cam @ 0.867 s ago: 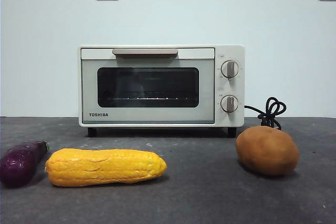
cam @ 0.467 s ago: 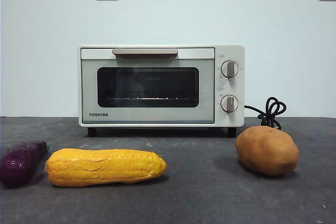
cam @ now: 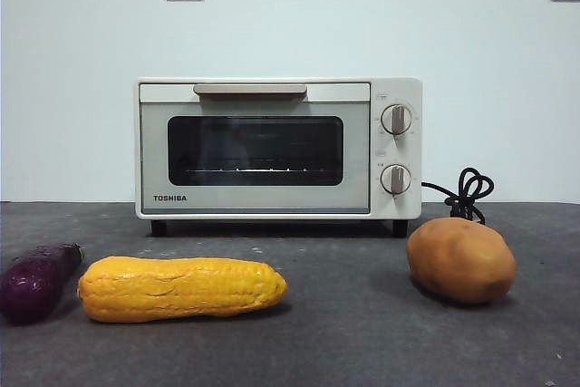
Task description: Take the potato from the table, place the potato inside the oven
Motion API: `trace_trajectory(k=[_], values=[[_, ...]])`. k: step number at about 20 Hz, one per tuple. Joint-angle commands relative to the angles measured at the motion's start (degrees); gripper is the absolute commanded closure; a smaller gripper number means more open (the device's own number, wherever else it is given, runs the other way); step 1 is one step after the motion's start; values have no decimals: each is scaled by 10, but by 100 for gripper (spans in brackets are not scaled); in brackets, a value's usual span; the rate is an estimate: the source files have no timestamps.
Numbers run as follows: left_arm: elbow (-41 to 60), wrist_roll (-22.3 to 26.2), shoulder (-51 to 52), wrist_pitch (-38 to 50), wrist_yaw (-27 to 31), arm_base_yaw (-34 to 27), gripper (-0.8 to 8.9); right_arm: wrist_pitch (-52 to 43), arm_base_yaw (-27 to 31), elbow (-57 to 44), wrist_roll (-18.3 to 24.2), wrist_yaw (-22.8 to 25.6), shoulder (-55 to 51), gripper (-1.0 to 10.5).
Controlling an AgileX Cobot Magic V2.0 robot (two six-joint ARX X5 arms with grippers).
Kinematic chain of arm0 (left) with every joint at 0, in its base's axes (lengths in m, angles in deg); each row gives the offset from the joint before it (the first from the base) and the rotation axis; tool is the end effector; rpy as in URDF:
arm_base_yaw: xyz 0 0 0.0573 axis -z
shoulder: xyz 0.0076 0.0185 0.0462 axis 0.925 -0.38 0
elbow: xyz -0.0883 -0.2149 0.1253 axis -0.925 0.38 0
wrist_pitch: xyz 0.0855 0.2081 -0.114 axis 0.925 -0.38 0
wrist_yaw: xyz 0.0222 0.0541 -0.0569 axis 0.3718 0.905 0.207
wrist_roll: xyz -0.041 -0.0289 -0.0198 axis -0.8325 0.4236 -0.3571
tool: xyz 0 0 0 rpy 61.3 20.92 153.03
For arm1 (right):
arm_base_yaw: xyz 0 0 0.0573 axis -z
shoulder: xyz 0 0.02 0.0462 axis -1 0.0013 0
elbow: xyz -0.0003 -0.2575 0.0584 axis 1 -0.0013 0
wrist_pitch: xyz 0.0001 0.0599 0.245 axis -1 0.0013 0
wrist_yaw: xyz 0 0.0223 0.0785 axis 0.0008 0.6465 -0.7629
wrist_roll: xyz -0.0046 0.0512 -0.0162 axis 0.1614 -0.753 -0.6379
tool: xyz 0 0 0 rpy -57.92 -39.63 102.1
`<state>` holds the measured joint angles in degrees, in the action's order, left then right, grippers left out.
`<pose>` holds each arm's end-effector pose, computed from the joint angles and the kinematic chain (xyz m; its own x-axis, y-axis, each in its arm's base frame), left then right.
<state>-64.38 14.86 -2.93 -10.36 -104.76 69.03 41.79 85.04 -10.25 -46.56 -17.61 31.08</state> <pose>0.0828 -0.0191 0.3423 0.7053 -0.6071 -0.3661 0.5367 0.7946 -0.2837 0.1035 0.0220 0.3672 0.6125 0.5074 -0.6061 -0.4480 0.8546 0.2626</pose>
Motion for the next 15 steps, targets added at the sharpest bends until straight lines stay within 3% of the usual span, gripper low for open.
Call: trace_trajectory(k=[1, 5, 8, 15], values=[[2, 9, -6, 14, 2, 8, 821, -1, -1, -1, -7, 0, 0, 281], [1, 3, -63, 89, 1, 31, 820, 0, -1, -1, -7, 0, 8, 285], [-25, 0, -161, 150, 9, 59, 820, 3, -1, -1, -9, 0, 15, 285], [-182, 32, -412, 228, 95, 128, 821, 5, -1, -1, -9, 3, 37, 285]])
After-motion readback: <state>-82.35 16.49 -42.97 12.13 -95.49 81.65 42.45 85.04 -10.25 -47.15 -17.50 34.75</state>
